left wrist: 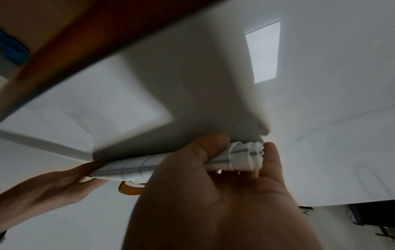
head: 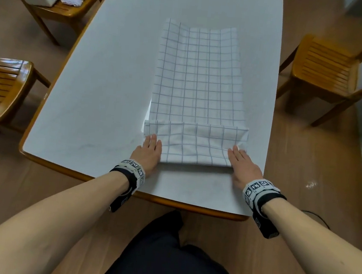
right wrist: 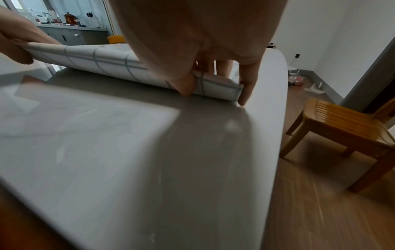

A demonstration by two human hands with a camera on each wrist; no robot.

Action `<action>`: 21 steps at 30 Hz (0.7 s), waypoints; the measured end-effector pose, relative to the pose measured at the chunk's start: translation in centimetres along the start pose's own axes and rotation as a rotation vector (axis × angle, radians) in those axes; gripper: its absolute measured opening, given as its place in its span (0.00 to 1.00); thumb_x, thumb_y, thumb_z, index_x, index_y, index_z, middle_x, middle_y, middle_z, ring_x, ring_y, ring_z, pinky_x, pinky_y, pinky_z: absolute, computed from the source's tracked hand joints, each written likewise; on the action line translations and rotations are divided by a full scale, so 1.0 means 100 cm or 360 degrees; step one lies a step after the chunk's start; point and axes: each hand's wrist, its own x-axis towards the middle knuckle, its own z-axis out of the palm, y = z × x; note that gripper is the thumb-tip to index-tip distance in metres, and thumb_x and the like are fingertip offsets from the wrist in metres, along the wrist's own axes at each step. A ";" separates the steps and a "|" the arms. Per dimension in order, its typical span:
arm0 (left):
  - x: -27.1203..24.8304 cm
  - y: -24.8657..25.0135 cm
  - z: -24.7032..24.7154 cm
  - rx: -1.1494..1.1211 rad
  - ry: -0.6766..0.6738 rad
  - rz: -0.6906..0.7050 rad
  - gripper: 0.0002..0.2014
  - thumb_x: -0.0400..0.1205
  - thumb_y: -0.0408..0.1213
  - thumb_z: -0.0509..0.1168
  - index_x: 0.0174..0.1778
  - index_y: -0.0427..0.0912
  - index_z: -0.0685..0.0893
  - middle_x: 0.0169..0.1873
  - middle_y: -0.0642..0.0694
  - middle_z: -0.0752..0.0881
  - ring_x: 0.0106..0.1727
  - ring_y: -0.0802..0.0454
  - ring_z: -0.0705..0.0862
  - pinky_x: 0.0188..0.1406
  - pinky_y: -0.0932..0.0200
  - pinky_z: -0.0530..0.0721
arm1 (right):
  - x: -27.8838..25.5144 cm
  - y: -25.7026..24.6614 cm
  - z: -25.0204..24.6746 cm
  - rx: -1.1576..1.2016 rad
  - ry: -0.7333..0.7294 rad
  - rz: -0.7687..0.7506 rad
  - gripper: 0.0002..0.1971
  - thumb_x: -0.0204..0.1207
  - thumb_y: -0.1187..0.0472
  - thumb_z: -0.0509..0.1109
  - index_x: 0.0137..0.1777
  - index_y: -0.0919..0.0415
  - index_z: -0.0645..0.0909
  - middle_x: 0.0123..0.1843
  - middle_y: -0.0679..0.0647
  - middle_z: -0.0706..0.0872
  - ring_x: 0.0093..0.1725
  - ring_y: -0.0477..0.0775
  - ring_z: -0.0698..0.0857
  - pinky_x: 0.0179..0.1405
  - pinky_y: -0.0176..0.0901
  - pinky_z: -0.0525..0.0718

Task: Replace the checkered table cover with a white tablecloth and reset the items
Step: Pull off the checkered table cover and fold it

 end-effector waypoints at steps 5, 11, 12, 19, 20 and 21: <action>-0.041 0.008 0.014 -0.0052 -0.0103 0.0075 0.38 0.84 0.31 0.58 0.85 0.32 0.44 0.85 0.29 0.43 0.86 0.33 0.46 0.81 0.41 0.66 | -0.038 -0.003 0.021 0.0031 -0.0019 -0.0034 0.41 0.81 0.73 0.59 0.89 0.53 0.43 0.90 0.49 0.40 0.88 0.54 0.47 0.77 0.54 0.74; -0.086 0.010 0.016 -0.0198 -0.0222 0.0183 0.32 0.87 0.36 0.56 0.85 0.34 0.51 0.85 0.30 0.49 0.86 0.35 0.52 0.81 0.42 0.64 | -0.082 -0.002 0.035 0.0040 -0.0027 -0.0122 0.31 0.84 0.67 0.57 0.86 0.51 0.56 0.88 0.51 0.58 0.83 0.57 0.64 0.68 0.55 0.81; -0.092 0.010 0.012 -0.0269 -0.0197 0.0163 0.29 0.87 0.35 0.56 0.85 0.37 0.56 0.84 0.32 0.55 0.84 0.35 0.58 0.80 0.43 0.67 | -0.090 -0.001 0.034 0.0052 0.0001 -0.0142 0.27 0.84 0.65 0.56 0.82 0.50 0.62 0.83 0.53 0.68 0.76 0.58 0.72 0.62 0.56 0.84; -0.114 -0.008 -0.029 -0.0512 0.0090 0.0209 0.10 0.88 0.40 0.55 0.58 0.46 0.81 0.51 0.45 0.87 0.50 0.45 0.83 0.45 0.56 0.76 | -0.111 0.009 -0.004 0.0112 0.0224 -0.0019 0.13 0.87 0.47 0.54 0.60 0.49 0.77 0.56 0.50 0.87 0.55 0.57 0.85 0.49 0.48 0.82; -0.113 -0.011 -0.038 -0.0546 0.0145 0.0179 0.10 0.88 0.42 0.55 0.54 0.46 0.81 0.46 0.46 0.87 0.46 0.47 0.82 0.42 0.57 0.75 | -0.111 0.010 -0.015 0.0134 0.0250 0.0012 0.13 0.87 0.46 0.54 0.58 0.51 0.76 0.55 0.50 0.87 0.53 0.57 0.85 0.47 0.48 0.81; -0.112 -0.015 -0.048 -0.0573 0.0184 0.0147 0.10 0.88 0.43 0.55 0.53 0.46 0.81 0.43 0.47 0.86 0.44 0.47 0.81 0.41 0.56 0.75 | -0.110 0.011 -0.024 0.0158 0.0267 0.0036 0.13 0.87 0.44 0.55 0.56 0.51 0.75 0.53 0.50 0.86 0.50 0.56 0.84 0.45 0.48 0.80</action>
